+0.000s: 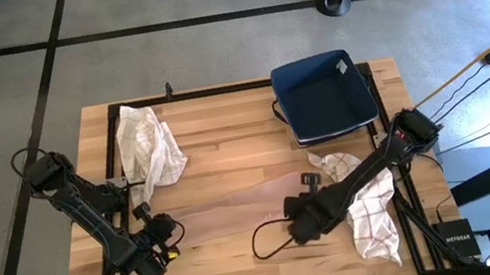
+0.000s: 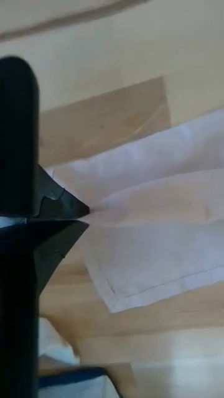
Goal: Fold towel
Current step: Fold the pink towel
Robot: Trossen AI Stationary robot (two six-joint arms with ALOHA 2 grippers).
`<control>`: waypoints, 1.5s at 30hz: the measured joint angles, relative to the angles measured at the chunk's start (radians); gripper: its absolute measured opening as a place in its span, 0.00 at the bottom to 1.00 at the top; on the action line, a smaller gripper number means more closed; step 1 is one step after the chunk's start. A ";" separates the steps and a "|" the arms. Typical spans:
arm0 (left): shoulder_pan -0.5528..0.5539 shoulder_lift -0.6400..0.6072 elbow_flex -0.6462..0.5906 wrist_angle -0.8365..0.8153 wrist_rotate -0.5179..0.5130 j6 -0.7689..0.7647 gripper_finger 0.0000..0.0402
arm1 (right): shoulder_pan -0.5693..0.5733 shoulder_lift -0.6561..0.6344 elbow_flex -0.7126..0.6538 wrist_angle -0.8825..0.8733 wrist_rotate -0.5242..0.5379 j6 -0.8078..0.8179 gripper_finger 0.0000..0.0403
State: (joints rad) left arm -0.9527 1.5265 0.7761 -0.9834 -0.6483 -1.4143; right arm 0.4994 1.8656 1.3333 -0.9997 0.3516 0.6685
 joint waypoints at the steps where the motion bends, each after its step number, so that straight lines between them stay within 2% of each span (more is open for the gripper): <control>1: 0.000 0.000 0.000 0.000 0.000 0.000 0.02 | -0.012 0.000 -0.007 -0.001 0.000 -0.020 0.01; 18: 0.000 0.000 0.000 -0.001 -0.010 0.007 0.01 | -0.119 0.000 -0.119 0.074 0.165 -0.072 0.01; 29: 0.000 0.000 0.000 -0.002 -0.010 0.008 0.01 | -0.145 0.000 -0.122 0.114 0.287 -0.071 0.01; 35: 0.001 0.000 0.000 0.006 -0.011 -0.022 0.04 | -0.173 0.000 -0.122 0.149 0.329 -0.072 0.02; 39: 0.015 0.000 0.000 0.005 -0.004 -0.049 0.12 | -0.199 0.000 -0.122 0.173 0.309 -0.068 0.10; 43: 0.031 0.000 0.002 0.003 0.029 -0.050 0.25 | -0.215 0.000 -0.122 0.169 0.334 -0.029 0.26; 45: 0.045 -0.006 0.016 -0.004 0.083 -0.047 0.31 | -0.215 0.001 -0.112 0.132 0.337 -0.009 0.35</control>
State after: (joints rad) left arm -0.9081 1.5204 0.7924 -0.9877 -0.5649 -1.4612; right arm 0.2840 1.8663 1.2213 -0.8682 0.6889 0.6591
